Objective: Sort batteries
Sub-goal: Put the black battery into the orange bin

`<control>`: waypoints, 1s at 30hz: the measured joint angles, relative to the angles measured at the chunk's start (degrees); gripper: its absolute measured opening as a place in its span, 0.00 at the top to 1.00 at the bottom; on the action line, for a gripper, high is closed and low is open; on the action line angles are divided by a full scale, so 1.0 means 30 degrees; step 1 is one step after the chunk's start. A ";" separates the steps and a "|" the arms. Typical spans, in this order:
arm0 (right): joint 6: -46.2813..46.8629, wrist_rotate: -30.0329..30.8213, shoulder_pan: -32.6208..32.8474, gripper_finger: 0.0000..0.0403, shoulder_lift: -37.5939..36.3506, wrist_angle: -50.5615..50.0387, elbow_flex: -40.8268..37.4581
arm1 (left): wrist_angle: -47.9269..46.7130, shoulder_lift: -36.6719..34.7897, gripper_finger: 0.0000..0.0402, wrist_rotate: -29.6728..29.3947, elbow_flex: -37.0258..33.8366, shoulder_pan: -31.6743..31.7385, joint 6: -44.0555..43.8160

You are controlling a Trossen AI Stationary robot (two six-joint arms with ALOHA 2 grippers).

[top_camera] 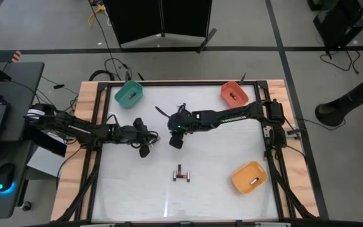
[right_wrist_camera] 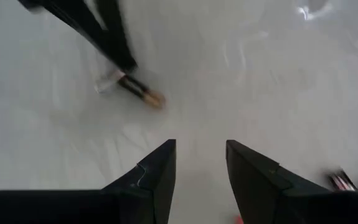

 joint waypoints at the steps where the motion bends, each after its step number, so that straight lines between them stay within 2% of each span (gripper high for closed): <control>1: -0.0027 0.0262 0.0047 0.63 -0.0152 -0.0515 -0.0005 | -0.0330 0.0000 0.97 0.0228 0.0000 0.0000 -0.0286; 6: -0.0023 0.2032 0.0576 0.63 -0.1536 -0.3410 -0.0005 | -0.1207 0.0000 0.89 0.0237 0.0000 0.0007 -0.1047; 11: 0.0483 0.3594 0.1385 0.63 -0.2681 -0.5471 -0.0005 | -0.1381 0.0000 0.76 0.0206 0.0000 0.0015 -0.1329; 15: 0.0545 0.4171 0.1840 0.63 -0.3118 -0.6181 0.0002 | -0.1398 0.0384 0.68 0.0084 0.0161 0.0015 -0.1453; 19: 0.0817 0.4530 0.1990 0.63 -0.3121 -0.6947 -0.0011 | -0.1442 0.1628 0.66 0.0147 0.1029 0.0015 -0.1434; 23: 0.2991 0.3887 0.1352 0.63 -0.2980 -0.5622 -0.0975 | -0.2197 0.2707 0.66 -0.0504 0.2148 0.0015 -0.1254; 27: 0.6186 0.3460 -0.0242 0.63 -0.2453 -0.3644 -0.2146 | -0.2306 0.2790 0.66 -0.1152 0.2463 0.0022 -0.1023; 30: 0.7315 0.2861 -0.1322 0.63 -0.1780 -0.1783 -0.2260 | -0.2440 0.2677 0.66 -0.1293 0.2463 0.0017 -0.1016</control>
